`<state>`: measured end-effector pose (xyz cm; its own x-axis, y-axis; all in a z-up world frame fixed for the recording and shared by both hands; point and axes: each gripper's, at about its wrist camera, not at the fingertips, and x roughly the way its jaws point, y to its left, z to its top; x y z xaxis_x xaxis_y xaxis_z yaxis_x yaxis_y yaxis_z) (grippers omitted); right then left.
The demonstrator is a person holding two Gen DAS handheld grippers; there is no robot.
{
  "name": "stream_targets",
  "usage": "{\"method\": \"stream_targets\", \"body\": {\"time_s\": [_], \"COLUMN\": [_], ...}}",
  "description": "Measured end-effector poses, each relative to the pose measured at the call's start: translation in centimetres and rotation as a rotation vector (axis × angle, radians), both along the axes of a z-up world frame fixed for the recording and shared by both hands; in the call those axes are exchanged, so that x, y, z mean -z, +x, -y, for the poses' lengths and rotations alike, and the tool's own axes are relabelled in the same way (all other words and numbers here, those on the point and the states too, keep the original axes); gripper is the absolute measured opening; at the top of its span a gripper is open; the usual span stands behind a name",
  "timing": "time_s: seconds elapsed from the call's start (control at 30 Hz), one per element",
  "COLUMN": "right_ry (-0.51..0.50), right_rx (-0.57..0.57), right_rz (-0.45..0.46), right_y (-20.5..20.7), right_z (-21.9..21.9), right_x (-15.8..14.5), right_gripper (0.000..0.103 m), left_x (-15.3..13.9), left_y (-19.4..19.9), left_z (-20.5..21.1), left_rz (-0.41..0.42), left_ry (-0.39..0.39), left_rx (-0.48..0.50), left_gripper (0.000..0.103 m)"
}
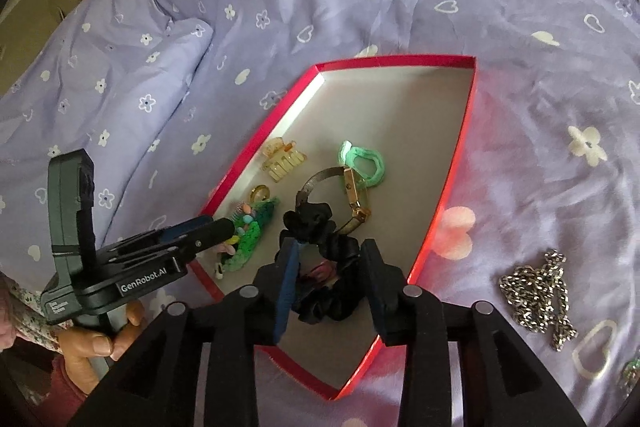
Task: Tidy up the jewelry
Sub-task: 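Open the left gripper to drop the bracelet while the right gripper releases the scrunchie, then move both grippers back to the silver chain and crystal bracelet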
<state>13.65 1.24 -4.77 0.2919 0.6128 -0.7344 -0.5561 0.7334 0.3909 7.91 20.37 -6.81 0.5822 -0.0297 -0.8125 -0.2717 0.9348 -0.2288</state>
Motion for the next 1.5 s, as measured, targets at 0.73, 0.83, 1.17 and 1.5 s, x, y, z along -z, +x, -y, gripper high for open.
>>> {"method": "stream_targets", "body": {"time_s": [0.73, 0.83, 1.17, 1.5], "right_ry": [0.030, 0.033, 0.018, 0.009], "right_rx": [0.217, 0.256, 0.384, 0.433], "right_rz": [0.026, 0.024, 0.039, 0.010], "right_y": [-3.7, -4.1, -5.5, -6.0], "right_z": [13.8, 15.9, 22.7, 25.8], "right_x": [-2.3, -2.2, -2.3, -1.2], "right_gripper": [0.049, 0.049, 0.051, 0.051], "left_x": [-3.6, -3.6, -4.0, -4.3], "left_y": [-3.4, -3.5, -3.2, -2.0], "left_z": [7.5, 8.8, 13.6, 16.8], "left_rz": [0.064, 0.060, 0.052, 0.041], "left_ry": [0.006, 0.005, 0.023, 0.044], "left_rx": [0.104, 0.133, 0.234, 0.307], "left_gripper": [0.060, 0.060, 0.061, 0.062]}}
